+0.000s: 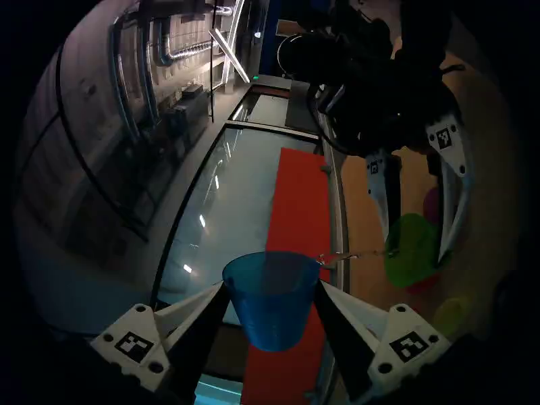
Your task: Pour water
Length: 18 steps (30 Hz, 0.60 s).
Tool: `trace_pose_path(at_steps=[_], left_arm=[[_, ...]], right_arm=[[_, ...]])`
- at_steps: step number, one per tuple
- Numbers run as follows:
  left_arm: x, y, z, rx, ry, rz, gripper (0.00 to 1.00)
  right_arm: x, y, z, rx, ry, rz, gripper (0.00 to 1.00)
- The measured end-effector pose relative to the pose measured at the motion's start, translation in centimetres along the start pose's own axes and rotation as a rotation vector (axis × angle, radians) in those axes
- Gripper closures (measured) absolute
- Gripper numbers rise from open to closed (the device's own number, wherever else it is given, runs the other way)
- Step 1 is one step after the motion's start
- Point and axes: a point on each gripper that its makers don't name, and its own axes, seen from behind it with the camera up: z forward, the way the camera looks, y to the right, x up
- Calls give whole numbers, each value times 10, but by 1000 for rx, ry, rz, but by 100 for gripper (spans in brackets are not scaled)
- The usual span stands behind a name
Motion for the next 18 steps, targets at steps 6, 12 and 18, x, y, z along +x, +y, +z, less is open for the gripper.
trace_pose_path(at_steps=[6, 12, 18], left_arm=[[-1, 1, 1, 5, -2, 26, 15], [0, 0, 2, 8, 1, 55, 15], [3, -1, 3, 11, 3, 90, 15]], right_arm=[[1, 0, 0, 0, 0, -2, 9], [1, 0, 1, -4, 0, -1, 9], [0, 1, 1, -5, 2, 0, 9]])
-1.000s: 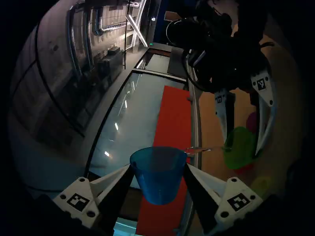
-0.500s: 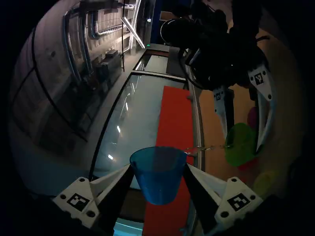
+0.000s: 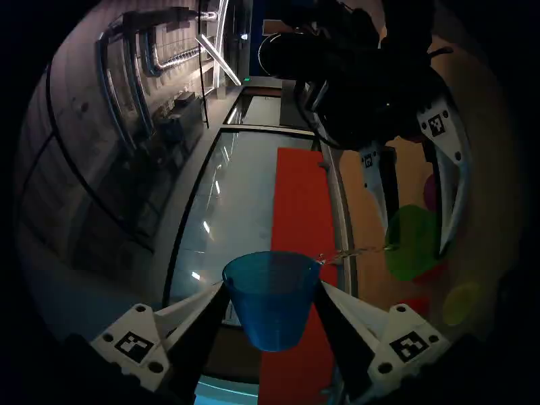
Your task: Pour water
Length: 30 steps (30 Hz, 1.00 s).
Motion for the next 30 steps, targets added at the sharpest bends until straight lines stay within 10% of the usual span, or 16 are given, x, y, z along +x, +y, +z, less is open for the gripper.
trace_pose_path(at_steps=[30], left_arm=[[13, -14, 0, 33, 9, 158, 15]], right_arm=[[6, 3, -2, -8, 11, -4, 9]])
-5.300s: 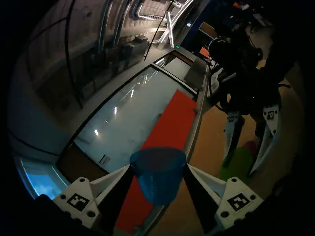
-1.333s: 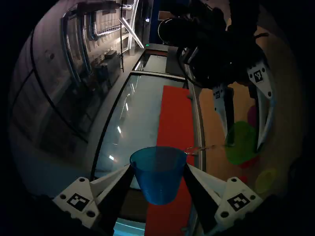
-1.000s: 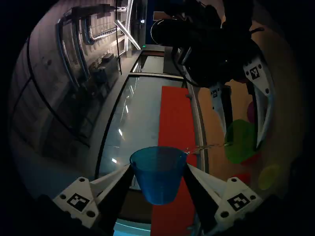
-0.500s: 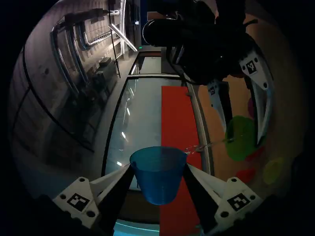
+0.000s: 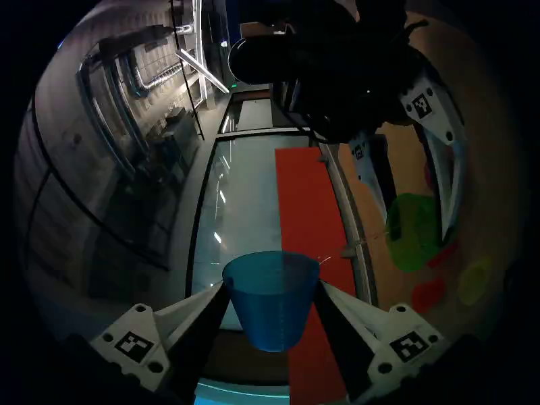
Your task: Pour water
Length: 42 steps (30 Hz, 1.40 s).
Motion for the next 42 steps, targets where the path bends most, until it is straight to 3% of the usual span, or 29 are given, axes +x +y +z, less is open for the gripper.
trace_pose_path(at_steps=[17, 22, 31, 42], left_arm=[[3, 6, 5, -8, 17, 10, 15], [3, 8, 5, -10, 22, -19, 15], [-5, 13, 6, -16, 16, -191, 15], [-22, 25, 12, -28, -5, -506, 15]], right_arm=[[1, 2, 0, -3, 3, 7, 9], [1, 4, -1, -7, 3, 8, 9], [-2, 6, -3, -14, 4, 9, 9], [-2, 8, -7, -25, 10, 11, 9]])
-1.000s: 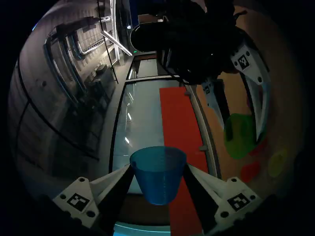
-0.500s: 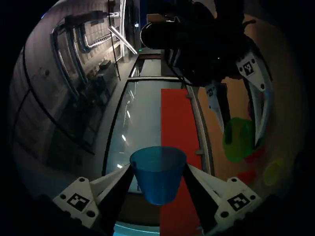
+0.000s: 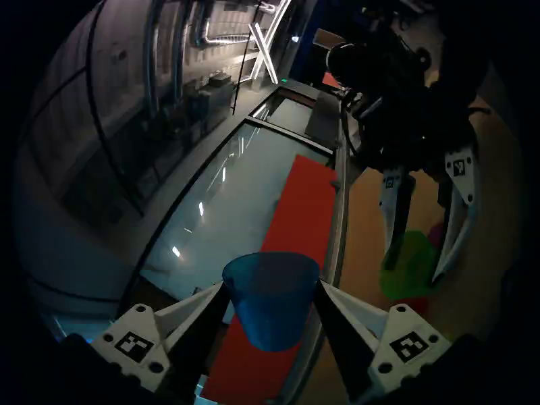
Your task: Pour water
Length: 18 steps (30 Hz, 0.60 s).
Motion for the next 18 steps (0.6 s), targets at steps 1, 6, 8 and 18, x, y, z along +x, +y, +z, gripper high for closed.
trace_pose_path(at_steps=[1, 6, 8, 18], left_arm=[[-3, 0, 0, -2, -4, -32, 15], [-15, -1, 0, -3, -23, -176, 15], [-19, -2, -1, -1, -33, -224, 15], [-32, -5, 0, 1, -40, -486, 15]], right_arm=[[0, 0, 0, -2, 1, 0, 9], [0, 3, -2, -7, 3, 1, 9], [0, 4, -3, -10, 2, 1, 9], [3, 6, -6, -23, 6, 2, 9]])
